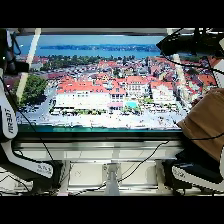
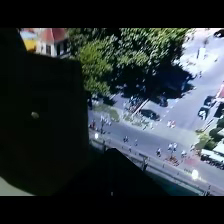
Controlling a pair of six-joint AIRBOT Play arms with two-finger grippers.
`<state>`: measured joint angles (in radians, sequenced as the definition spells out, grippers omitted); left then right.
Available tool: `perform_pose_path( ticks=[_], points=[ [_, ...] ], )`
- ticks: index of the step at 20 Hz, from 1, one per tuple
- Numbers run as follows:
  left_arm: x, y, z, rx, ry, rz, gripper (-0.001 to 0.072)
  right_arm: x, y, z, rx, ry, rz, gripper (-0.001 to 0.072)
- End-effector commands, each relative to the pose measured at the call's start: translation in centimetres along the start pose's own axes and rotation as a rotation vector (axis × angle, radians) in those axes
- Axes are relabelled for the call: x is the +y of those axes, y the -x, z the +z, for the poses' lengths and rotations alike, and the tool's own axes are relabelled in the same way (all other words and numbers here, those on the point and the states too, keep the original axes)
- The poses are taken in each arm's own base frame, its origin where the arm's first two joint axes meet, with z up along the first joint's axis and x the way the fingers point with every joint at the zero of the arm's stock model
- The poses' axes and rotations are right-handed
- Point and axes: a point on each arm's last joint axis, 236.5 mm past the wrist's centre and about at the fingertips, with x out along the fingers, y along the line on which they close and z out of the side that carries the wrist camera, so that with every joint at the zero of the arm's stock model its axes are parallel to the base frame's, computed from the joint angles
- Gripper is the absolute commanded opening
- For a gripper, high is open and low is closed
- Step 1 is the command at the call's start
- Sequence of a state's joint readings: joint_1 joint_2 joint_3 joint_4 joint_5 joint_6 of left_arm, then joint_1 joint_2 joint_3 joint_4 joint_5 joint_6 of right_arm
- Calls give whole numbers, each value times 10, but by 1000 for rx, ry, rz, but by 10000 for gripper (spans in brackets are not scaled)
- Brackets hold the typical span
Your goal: Fold the clothes and pants, and hang the long-sleeved shirts on hangers.
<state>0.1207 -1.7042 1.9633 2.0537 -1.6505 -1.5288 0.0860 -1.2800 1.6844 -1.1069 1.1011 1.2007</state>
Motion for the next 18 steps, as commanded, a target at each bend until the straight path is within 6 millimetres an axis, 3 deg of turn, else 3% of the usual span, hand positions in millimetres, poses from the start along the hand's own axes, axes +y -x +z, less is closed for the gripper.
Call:
perform_pose_path(
  ticks=[1, 5, 6, 7, 8, 9, 13, 18],
  points=[
    [28, -46, -36, 209, 65, 14, 28, 0, 0, 0, 0, 0, 1, 36],
    [48, -85, -47, 282, 110, 18, 24, 0, 0, 0, 0, 0, 1, 36],
    [49, -97, -50, 308, 112, 17, 65, 0, 0, 0, 0, 0, 1, 36],
    [48, -108, -54, 334, 111, 16, 274, 0, 0, 0, 0, 0, 1, 36],
    [47, -119, -57, 361, 108, 15, 594, 0, 0, 0, 0, 0, 1, 36],
    [45, -130, -60, 384, 121, 16, 668, 0, 0, 0, 0, 0, 1, 36],
    [39, -173, -65, 431, 174, 27, 667, 0, 0, 0, 0, 0, 1, 36],
    [35, -208, -62, 427, 244, 95, 648, 0, 0, 0, 0, 0, 1, 36]
  ],
)
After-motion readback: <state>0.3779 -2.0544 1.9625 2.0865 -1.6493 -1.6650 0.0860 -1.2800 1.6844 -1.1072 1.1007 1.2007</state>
